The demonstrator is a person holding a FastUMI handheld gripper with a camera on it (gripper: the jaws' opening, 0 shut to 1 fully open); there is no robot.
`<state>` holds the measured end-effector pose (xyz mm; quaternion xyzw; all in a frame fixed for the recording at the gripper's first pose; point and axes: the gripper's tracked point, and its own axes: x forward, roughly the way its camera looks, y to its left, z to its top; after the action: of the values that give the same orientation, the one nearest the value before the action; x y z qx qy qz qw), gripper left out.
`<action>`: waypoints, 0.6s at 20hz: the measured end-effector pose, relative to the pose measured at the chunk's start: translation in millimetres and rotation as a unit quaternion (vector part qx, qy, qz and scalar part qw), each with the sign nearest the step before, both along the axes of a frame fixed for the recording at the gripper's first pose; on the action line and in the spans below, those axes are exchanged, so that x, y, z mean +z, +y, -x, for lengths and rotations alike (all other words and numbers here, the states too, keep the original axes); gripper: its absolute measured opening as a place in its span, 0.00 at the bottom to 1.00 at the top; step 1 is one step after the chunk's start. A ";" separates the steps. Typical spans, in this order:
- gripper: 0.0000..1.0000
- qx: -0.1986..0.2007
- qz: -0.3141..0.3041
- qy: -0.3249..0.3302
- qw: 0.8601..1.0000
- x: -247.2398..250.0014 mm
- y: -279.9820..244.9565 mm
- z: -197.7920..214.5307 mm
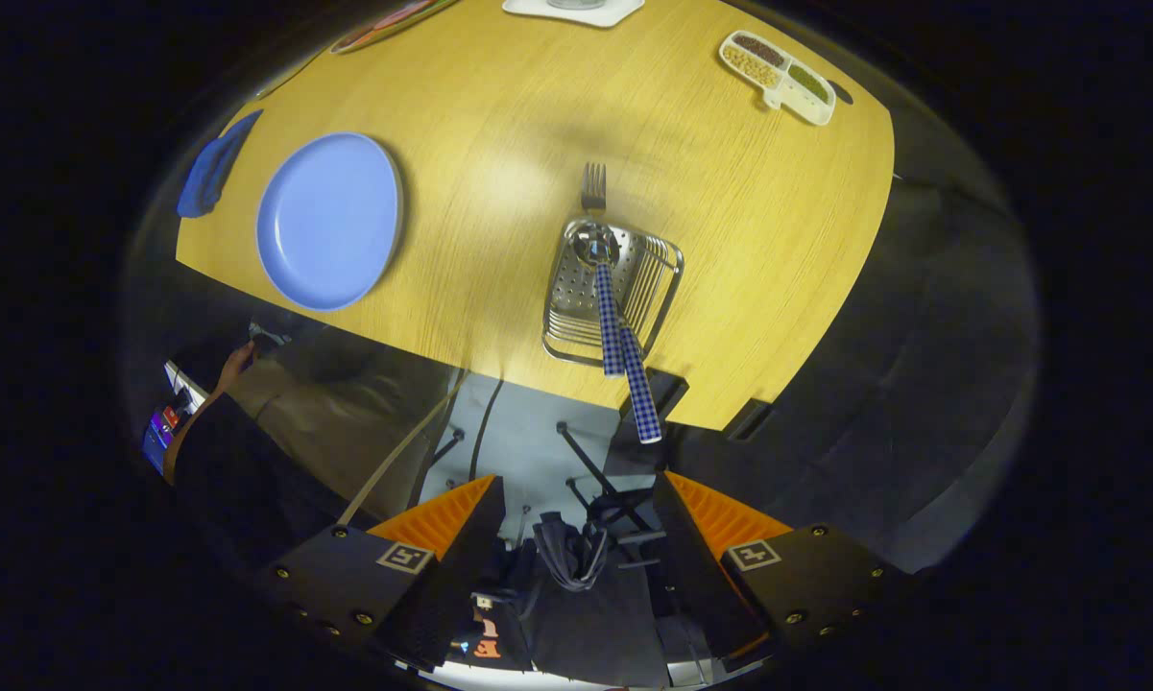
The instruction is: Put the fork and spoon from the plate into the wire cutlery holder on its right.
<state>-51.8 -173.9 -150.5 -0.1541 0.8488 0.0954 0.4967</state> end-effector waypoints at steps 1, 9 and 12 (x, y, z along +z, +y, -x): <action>0.95 -0.004 -0.009 -0.035 0.999 -2.5 7.4 -5.7; 0.95 -0.061 -0.105 -0.379 0.917 4.9 100.1 -62.4; 0.95 -0.084 -0.144 -0.485 0.859 26.6 139.9 -75.4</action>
<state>23.6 -34.1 -123.9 -0.0359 0.4871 0.0881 0.8681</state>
